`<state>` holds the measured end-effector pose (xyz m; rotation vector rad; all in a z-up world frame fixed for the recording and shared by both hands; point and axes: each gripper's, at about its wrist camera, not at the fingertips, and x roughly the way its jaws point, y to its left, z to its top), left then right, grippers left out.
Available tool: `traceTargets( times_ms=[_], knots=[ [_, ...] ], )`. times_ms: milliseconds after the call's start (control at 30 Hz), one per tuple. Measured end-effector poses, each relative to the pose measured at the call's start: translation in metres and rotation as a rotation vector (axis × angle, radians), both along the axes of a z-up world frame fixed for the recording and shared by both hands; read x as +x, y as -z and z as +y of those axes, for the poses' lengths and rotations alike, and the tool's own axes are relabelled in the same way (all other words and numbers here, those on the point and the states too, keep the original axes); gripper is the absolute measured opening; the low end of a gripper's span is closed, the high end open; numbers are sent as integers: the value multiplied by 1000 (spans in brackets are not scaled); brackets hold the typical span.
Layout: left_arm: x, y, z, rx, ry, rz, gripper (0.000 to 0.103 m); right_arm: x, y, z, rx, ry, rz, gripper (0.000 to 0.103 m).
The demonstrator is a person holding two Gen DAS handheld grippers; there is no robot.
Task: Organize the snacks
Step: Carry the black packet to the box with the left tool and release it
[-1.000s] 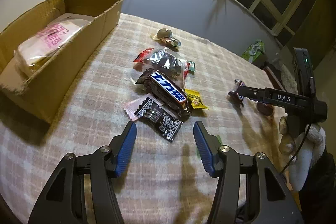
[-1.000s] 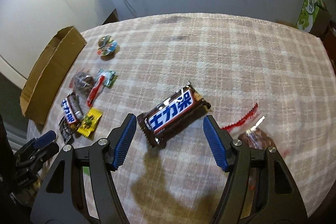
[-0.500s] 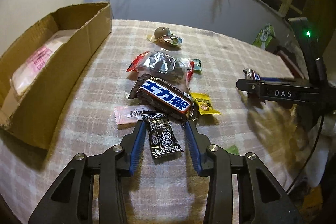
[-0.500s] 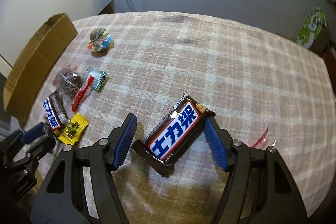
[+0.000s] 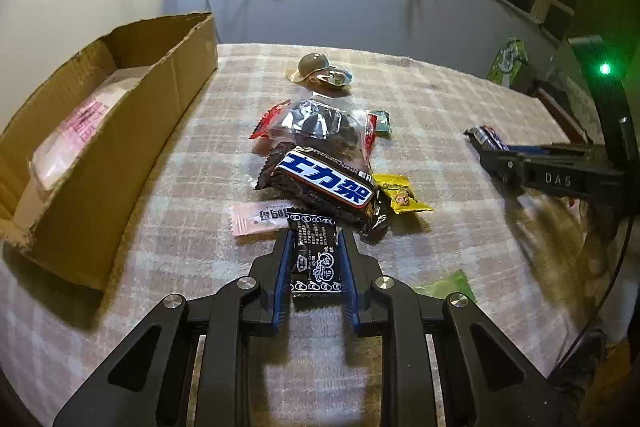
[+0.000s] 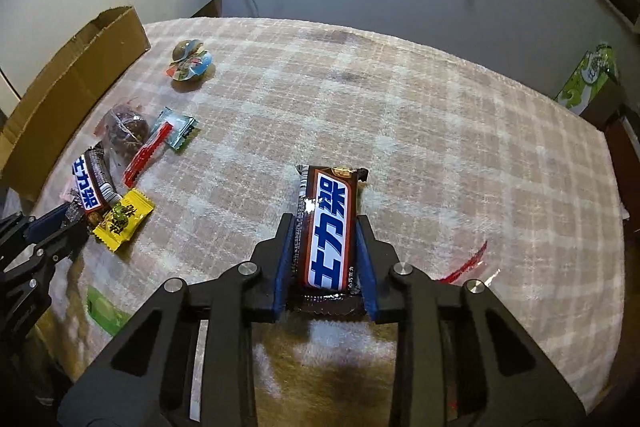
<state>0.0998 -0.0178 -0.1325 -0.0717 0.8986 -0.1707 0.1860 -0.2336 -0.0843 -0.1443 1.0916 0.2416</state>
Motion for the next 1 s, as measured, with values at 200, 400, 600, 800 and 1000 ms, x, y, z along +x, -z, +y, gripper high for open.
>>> traceTargets(
  times_ms=[200, 400, 600, 800, 1000],
  knots=[
    [-8, -6, 7, -31, -12, -14, 21, -7, -2, -1, 34, 10, -3, 30],
    [-15, -18, 12, -46, -23, -45, 21, -15, -14, 2, 55, 14, -23, 30],
    [-19, -38, 21, -61, -33, -94, 21, -23, -37, 11, 64, -8, -65, 30],
    [-19, -56, 39, -66, -58, -142, 21, -27, -58, 34, 76, -54, -96, 30],
    [-18, -66, 64, -72, -99, -171, 21, -27, -74, 65, 94, -112, -120, 30]
  ],
)
